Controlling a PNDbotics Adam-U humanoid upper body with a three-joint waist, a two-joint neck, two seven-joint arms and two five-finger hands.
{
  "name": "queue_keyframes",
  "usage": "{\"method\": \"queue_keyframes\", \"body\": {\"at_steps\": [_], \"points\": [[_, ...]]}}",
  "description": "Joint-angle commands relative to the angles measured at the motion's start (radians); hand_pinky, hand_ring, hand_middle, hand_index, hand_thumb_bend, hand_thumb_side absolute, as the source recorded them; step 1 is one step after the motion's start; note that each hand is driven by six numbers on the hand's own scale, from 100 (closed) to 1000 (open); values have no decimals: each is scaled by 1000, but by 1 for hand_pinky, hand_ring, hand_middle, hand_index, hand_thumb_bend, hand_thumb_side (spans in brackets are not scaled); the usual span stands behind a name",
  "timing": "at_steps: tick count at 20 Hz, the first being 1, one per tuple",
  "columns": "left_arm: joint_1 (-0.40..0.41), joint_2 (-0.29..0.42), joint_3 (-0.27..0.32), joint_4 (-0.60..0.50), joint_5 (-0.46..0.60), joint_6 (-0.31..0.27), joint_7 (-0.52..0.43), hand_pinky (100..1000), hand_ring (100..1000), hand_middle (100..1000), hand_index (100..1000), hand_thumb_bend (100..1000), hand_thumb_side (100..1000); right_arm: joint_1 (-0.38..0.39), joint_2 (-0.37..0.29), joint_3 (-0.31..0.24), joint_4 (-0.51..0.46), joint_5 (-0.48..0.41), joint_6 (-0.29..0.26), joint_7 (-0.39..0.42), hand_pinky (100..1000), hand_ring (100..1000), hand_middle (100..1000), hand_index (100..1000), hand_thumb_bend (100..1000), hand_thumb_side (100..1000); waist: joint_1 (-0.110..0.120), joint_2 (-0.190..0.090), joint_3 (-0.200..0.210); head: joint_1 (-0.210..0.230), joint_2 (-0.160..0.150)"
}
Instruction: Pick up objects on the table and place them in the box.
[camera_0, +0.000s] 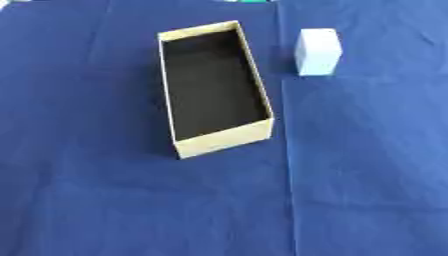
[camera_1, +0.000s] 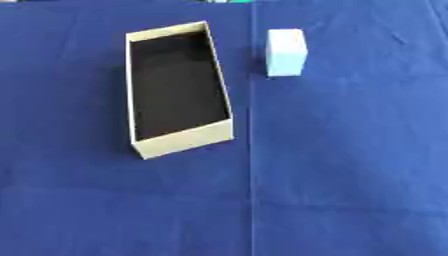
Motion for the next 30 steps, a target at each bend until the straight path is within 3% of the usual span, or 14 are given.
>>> {"method": "queue_keyframes", "body": {"at_steps": [1, 8, 19, 20, 23, 30], "points": [[-4, 12, 6, -20, -5, 2, -1, 545, 636, 620, 733, 100, 706, -8, -15, -16, -17, 3, 0, 2, 752, 997, 695, 872, 100, 935, -13, -25, 0, -7, -3], [-5, 11, 7, -20, -5, 3, 0, 545, 636, 620, 733, 100, 706, -3, -7, -18, -17, 2, 4, 0, 753, 997, 695, 872, 100, 936, -19, -30, 1, -15, -2], [-6, 14, 5, -20, -5, 3, 0, 545, 636, 620, 733, 100, 706, -30, -52, -16, -17, 6, 42, 15, 752, 994, 698, 872, 100, 941, -24, -35, 3, -20, -2], [-6, 15, 4, -20, -5, 3, -1, 544, 636, 620, 733, 100, 705, -31, -54, -15, -17, 7, 43, 15, 743, 958, 714, 866, 100, 953, -25, -37, 3, -20, -1], [1, 30, -3, -20, -6, 5, -8, 544, 636, 620, 733, 100, 705, -78, -100, 21, -17, 35, 72, 44, 736, 940, 724, 862, 100, 956, -41, -45, 9, -19, 3], [5, 41, -11, -20, -3, 6, -18, 545, 637, 620, 732, 100, 706, -225, -247, 139, 7, 125, 162, 135, 723, 900, 782, 850, 100, 1000, -51, -52, 13, -25, 7]]}}
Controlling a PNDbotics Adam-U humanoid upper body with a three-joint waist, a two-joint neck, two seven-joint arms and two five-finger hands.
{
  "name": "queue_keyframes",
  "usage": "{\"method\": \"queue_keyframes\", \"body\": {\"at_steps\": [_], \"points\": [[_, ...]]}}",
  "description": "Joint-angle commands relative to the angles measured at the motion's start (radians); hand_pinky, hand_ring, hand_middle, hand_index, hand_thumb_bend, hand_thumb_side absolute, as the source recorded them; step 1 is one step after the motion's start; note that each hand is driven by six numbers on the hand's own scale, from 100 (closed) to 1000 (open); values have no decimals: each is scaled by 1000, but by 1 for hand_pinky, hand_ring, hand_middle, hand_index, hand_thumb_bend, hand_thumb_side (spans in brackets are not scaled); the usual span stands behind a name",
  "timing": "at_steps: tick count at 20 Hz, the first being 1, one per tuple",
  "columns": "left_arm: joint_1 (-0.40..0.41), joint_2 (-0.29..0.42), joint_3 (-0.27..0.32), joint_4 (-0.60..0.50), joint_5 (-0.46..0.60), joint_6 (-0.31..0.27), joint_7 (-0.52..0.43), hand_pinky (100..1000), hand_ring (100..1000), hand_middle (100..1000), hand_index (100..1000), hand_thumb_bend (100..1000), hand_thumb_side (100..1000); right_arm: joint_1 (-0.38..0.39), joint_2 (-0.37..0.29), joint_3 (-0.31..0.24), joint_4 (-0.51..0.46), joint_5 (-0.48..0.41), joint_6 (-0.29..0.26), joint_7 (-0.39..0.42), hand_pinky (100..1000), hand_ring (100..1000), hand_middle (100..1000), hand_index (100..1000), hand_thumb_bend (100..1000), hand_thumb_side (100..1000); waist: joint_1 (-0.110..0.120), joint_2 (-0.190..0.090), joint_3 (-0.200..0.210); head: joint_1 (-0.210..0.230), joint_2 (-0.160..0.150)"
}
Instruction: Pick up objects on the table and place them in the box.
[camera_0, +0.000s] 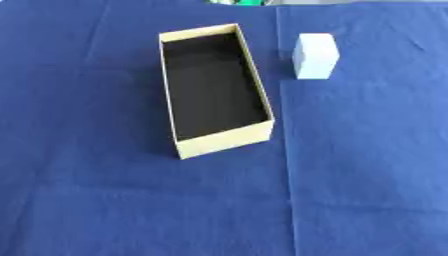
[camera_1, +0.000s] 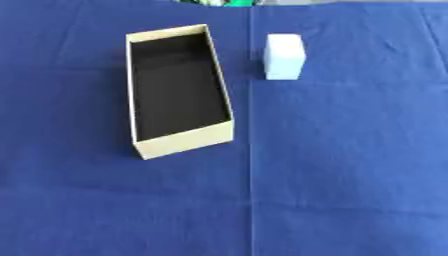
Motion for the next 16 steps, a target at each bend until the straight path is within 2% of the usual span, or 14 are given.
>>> {"method": "queue_keyframes", "body": {"at_steps": [1, 10, 13, 16], "points": [[-6, 31, -7, -20, -2, 0, -10, 545, 637, 620, 732, 100, 706, -56, -103, 49, 24, 47, 41, 39, 722, 897, 785, 849, 100, 1000, -16, -41, 5, -11, 6], [-17, 23, -31, -20, 19, -5, -37, 545, 638, 621, 733, 100, 706, -259, -289, 245, 217, 173, 166, 164, 742, 930, 857, 883, 100, 1000, -16, -44, 64, -80, -6], [-18, 23, -37, -20, 24, -5, -46, 545, 638, 621, 733, 100, 707, -330, -260, 315, 257, 216, 210, 208, 759, 962, 872, 896, 112, 1000, -19, -44, 71, -95, -1], [-17, 24, -40, -20, 27, -5, -53, 545, 639, 621, 733, 100, 707, -395, -209, 380, 288, 256, 250, 248, 777, 993, 875, 907, 237, 965, -22, -45, 74, -106, -1]]}}
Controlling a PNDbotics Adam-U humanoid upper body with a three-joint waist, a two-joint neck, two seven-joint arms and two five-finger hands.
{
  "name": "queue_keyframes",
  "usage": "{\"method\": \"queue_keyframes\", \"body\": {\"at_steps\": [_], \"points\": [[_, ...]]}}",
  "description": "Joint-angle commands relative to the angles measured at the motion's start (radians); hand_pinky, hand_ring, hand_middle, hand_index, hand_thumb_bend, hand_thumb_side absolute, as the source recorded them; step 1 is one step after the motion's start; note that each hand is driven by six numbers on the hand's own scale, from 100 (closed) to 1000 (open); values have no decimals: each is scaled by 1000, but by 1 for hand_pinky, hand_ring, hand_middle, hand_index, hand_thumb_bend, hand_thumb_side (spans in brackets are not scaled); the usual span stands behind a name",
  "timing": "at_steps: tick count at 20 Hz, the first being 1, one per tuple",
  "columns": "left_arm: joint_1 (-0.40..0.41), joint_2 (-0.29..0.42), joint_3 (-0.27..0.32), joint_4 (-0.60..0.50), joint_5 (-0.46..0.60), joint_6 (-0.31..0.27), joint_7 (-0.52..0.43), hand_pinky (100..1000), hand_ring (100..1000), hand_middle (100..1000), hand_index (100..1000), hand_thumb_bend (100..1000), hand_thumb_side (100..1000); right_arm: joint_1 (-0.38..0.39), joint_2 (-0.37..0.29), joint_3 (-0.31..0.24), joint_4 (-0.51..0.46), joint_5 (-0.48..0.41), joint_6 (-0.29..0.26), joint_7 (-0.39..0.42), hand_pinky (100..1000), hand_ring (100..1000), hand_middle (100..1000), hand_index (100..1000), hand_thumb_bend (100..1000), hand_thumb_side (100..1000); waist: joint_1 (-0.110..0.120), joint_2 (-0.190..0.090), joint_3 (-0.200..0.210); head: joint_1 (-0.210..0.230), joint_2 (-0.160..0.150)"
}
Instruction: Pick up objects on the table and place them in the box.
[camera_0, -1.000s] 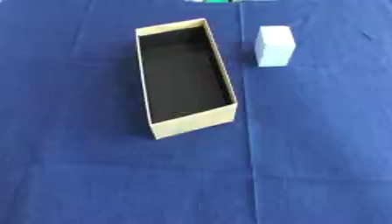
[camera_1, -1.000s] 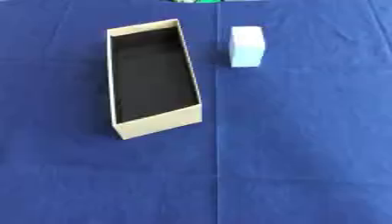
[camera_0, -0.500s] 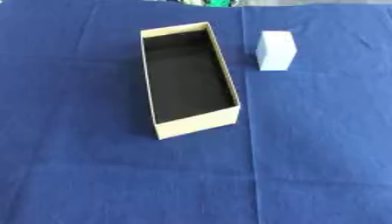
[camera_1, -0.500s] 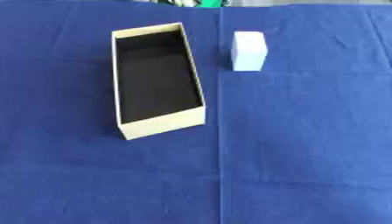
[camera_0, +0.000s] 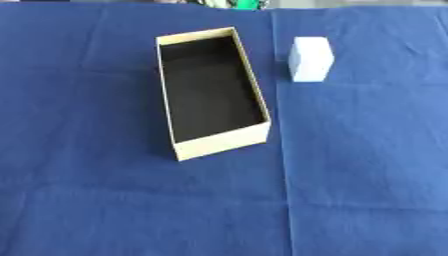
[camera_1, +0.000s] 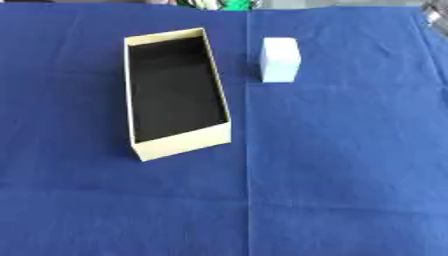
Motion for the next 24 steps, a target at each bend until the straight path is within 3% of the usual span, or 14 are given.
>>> {"method": "queue_keyframes", "body": {"at_steps": [1, 7, 13, 19, 24], "points": [[-9, 18, -4, -20, 9, -1, -10, 545, 639, 621, 733, 100, 707, -63, 28, 58, 36, 49, 43, 42, 784, 1000, 879, 913, 280, 943, -14, -36, 5, -13, 2], [-4, 19, -5, -20, 11, 1, -15, 545, 640, 622, 733, 100, 709, -197, 159, 192, 149, 132, 102, 124, 814, 1000, 910, 954, 383, 828, -13, -38, 0, -1, 34], [4, 21, 2, -20, 8, 3, -11, 545, 640, 622, 733, 100, 709, -346, 276, 323, 303, 227, 76, 220, 820, 1000, 930, 975, 409, 767, -7, -40, -19, 25, 34], [3, 22, -1, -20, 7, 3, -13, 545, 641, 622, 733, 100, 710, -388, 335, 327, 439, 315, -5, 308, 827, 1000, 946, 987, 463, 697, -6, -36, -22, 21, 8], [6, 26, -1, -20, 6, 3, -16, 545, 641, 622, 733, 100, 711, -392, 348, 289, 511, 393, -82, 386, 845, 1000, 968, 1000, 508, 650, -3, -33, -30, 18, -10]]}}
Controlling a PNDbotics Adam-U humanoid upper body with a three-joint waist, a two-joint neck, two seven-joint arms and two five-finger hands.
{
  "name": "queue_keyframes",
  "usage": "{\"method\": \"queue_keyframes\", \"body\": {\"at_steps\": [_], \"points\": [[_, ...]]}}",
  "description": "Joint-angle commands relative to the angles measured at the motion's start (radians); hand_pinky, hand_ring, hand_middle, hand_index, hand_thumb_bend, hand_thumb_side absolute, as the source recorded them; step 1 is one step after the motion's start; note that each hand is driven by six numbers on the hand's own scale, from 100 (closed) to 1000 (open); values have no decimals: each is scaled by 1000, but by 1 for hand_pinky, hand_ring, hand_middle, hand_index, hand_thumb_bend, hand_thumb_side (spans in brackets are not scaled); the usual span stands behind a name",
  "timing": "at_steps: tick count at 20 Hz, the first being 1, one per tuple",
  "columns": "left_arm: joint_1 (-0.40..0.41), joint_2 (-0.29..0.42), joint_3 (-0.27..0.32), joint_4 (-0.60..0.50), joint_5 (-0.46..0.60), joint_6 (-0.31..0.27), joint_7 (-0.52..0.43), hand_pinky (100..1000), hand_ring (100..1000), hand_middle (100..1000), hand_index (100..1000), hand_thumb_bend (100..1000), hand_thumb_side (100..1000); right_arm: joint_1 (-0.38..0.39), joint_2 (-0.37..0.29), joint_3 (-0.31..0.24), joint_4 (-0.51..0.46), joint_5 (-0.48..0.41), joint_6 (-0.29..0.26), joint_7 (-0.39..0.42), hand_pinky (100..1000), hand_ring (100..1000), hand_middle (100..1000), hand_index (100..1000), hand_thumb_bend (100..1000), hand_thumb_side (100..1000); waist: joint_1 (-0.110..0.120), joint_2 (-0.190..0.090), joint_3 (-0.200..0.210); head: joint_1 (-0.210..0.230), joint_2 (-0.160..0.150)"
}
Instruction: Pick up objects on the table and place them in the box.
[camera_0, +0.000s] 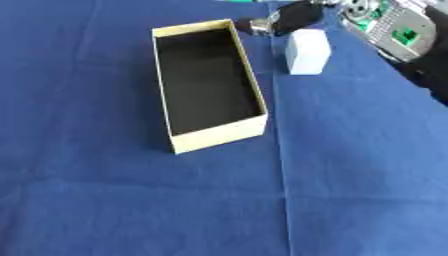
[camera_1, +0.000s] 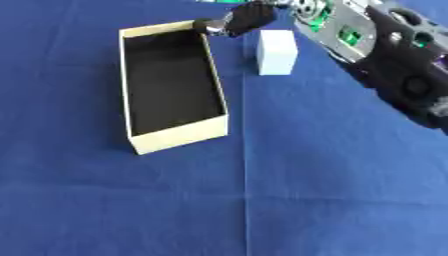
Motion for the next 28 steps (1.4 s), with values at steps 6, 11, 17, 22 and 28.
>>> {"method": "queue_keyframes", "body": {"at_steps": [6, 11, 17, 22, 28], "points": [[3, 33, 7, -20, -4, 1, -3, 546, 641, 619, 733, 100, 710, -24, -34, -119, 64, 132, -104, 125, 848, 1000, 971, 1000, 520, 650, 0, -36, -22, 4, -21], [6, 39, 8, -20, -7, 2, -4, 546, 642, 618, 733, 100, 711, -16, -56, -184, 74, 211, -154, 204, 850, 1000, 995, 1000, 476, 619, -5, -39, -32, 8, -21], [10, 49, 8, -20, -11, 4, -6, 546, 644, 617, 733, 100, 711, -2, -64, -214, 77, 300, -207, 293, 853, 1000, 1000, 1000, 466, 590, -12, -45, -43, 14, -11], [13, 53, 8, -20, -13, 7, -11, 547, 645, 616, 733, 100, 712, 3, -51, -240, 78, 345, -260, 369, 856, 1000, 983, 1000, 461, 554, -7, -40, -56, 16, -5], [11, 51, 10, -20, -14, 9, -15, 547, 646, 616, 733, 100, 712, 20, -59, -258, 56, 309, -246, 467, 863, 1000, 994, 1000, 480, 547, 3, -27, -67, 15, -7]]}}
